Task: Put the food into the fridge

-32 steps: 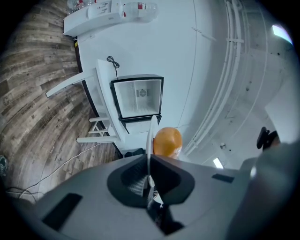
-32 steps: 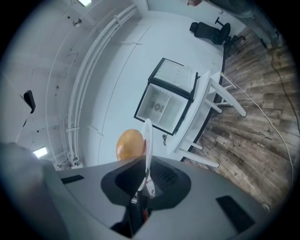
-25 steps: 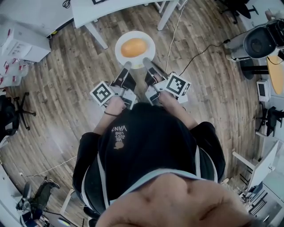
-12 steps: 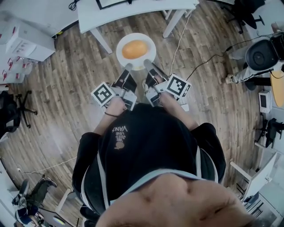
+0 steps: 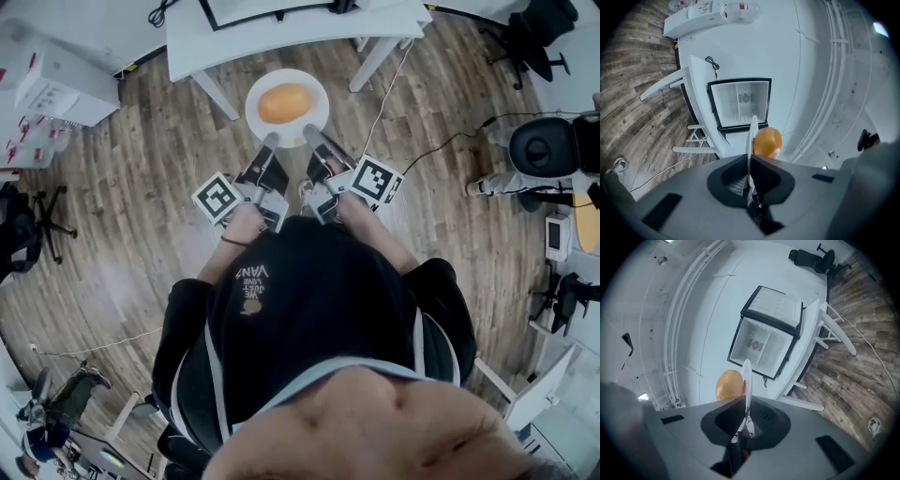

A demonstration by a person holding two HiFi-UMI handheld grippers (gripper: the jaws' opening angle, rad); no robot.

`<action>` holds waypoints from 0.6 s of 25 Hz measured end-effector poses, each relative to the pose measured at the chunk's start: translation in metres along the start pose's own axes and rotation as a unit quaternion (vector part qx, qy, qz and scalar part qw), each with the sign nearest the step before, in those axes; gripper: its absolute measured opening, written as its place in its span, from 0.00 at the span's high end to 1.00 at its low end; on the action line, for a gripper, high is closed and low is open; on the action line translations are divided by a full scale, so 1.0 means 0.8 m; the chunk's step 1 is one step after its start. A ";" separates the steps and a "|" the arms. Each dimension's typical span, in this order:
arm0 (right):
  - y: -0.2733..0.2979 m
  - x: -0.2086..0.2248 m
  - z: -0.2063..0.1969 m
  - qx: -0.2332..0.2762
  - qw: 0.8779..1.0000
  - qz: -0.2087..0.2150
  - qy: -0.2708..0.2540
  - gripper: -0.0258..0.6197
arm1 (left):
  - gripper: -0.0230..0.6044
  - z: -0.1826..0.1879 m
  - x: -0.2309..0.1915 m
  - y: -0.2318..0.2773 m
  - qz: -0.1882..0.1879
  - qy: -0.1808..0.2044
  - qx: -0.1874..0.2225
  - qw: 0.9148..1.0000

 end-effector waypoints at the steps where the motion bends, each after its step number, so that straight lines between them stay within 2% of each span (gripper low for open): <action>1: 0.004 0.003 0.005 -0.002 1.000 0.001 0.000 0.92 | 0.92 0.002 -0.002 0.005 0.001 0.000 0.002 1.000; 15: 0.052 0.056 0.083 -0.027 0.999 0.023 0.004 0.92 | 0.92 0.023 -0.014 0.095 0.000 0.002 0.036 0.999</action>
Point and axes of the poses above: the fingertips, and each gripper's own axes: y forward along the fingers, x to its right, z out of its top, the point moved 8 cm from there along -y, backward along the fingers, and after that the axes turned 9 degrees about -y, right-handed, at the moved point
